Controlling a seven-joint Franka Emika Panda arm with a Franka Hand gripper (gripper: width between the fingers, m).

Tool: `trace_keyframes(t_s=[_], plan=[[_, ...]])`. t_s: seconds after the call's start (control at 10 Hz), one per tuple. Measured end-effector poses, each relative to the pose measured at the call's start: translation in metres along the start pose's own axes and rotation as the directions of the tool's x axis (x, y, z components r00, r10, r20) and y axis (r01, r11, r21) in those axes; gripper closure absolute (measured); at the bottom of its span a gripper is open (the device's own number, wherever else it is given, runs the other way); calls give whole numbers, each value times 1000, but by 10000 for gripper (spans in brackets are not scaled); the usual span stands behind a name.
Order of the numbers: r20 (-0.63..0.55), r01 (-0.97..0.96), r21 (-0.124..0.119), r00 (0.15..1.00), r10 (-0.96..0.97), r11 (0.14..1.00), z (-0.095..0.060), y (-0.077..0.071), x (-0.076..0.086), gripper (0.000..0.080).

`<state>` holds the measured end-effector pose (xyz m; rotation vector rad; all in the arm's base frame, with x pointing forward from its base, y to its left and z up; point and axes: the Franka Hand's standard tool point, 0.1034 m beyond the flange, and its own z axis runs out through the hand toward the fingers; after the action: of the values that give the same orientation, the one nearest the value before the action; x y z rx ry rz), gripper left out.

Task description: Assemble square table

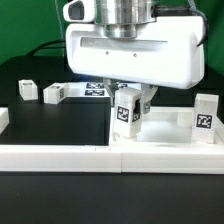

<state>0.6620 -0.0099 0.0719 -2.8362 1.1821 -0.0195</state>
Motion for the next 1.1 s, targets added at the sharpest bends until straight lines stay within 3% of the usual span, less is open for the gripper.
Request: trace_keyframes(t_s=[0.1, 0.2, 0.3, 0.4, 0.5, 0.7, 0.9, 1.1], plan=[[-1, -126, 1, 992, 126, 992, 0, 2, 2, 509], [10, -283, 19, 959, 282, 959, 0, 2, 4, 509], [16, -428, 43, 904, 427, 903, 1, -1, 5, 509], [5, -597, 90, 801, 599, 797, 2, -7, 2, 509], [13, -682, 110, 728, 685, 723, 3, -11, -2, 509], [29, -771, 115, 633, 773, 627, 3, -11, -1, 509], [28, -773, 114, 630, 776, 624, 3, -11, -1, 509], [23, -749, 113, 659, 752, 653, 4, -10, -1, 230]])
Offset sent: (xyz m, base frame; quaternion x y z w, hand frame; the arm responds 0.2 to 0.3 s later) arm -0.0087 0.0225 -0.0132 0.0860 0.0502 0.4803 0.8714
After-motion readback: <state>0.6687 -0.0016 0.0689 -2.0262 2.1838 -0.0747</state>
